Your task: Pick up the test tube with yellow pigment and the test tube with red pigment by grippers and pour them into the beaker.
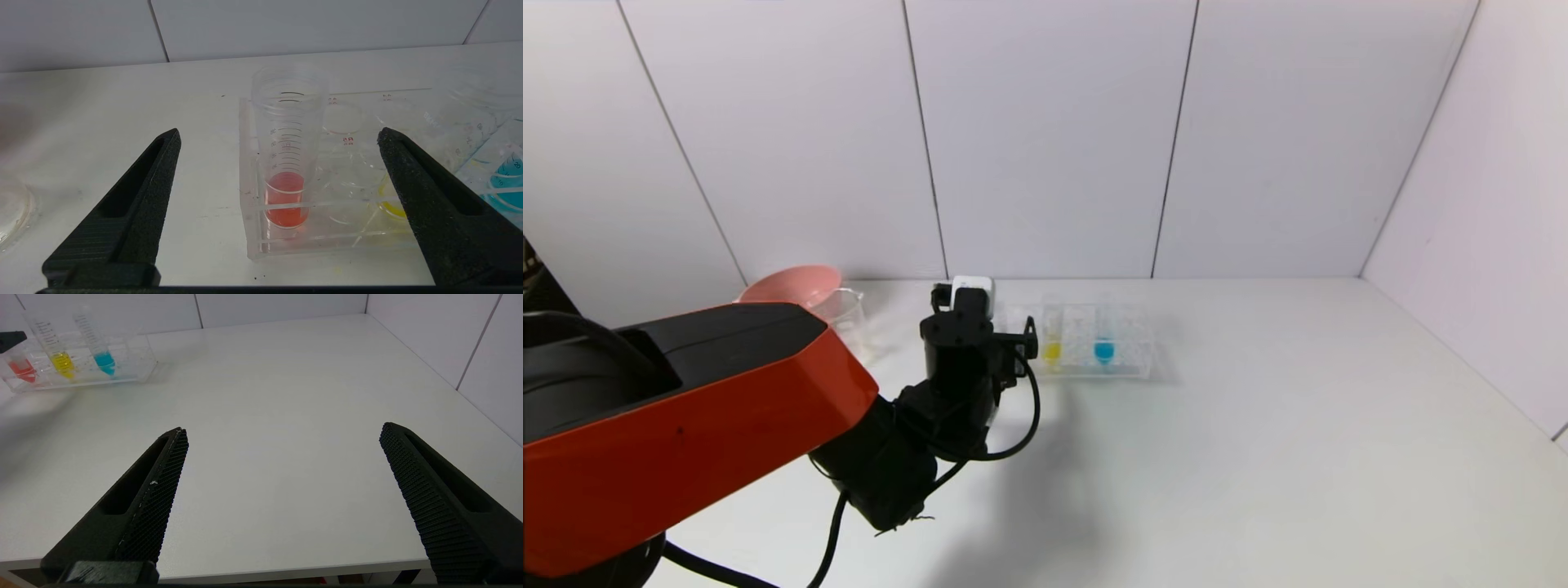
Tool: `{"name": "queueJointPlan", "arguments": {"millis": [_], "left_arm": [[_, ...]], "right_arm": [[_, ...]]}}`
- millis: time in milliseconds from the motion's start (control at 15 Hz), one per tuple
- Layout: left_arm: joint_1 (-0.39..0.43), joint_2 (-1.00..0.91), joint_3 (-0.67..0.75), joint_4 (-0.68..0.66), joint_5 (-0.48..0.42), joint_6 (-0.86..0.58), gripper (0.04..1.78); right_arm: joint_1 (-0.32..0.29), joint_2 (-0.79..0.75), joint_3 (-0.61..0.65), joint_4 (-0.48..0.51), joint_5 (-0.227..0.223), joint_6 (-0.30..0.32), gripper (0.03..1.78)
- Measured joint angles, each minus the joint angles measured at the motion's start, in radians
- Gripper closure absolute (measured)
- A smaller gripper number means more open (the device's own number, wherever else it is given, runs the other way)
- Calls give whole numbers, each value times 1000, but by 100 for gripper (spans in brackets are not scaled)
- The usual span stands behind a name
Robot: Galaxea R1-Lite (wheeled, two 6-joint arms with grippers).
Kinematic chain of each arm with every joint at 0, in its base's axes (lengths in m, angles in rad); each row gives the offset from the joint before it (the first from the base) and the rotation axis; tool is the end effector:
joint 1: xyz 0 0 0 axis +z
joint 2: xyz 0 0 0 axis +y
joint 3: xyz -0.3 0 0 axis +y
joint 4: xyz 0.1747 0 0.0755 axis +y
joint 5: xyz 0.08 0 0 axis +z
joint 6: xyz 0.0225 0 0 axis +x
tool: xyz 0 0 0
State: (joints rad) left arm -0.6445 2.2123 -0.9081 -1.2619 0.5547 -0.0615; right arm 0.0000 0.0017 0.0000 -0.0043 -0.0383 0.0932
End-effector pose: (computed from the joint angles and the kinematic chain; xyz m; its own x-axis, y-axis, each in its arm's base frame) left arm 0.3248 -0.2293 0.0875 0.9954 -0.0892 -0.0359 0.0878 0.9954 -0.0392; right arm -0.0227 -0.0009 0.0760 0.9993 -0.0383 0.0026 0.0379 0.9949 0.0932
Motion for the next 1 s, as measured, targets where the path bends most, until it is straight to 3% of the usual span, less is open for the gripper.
{"name": "queueJointPlan", "arguments": {"millis": [200,467,533,1000], "left_arm": [[0,8,-1,-2,-1,-1,52],[0,23,-2,-39,-1,-1,124],[-1,26,-3,-43,0,-1,135],[0,31,-18,-43,1,1,140]], "right_arm": [[0,0,0,0,0,0,10],[0,0,0,0,0,0,10],[0,0,0,0,0,0,10],[0,0,0,0,0,0,10]]}}
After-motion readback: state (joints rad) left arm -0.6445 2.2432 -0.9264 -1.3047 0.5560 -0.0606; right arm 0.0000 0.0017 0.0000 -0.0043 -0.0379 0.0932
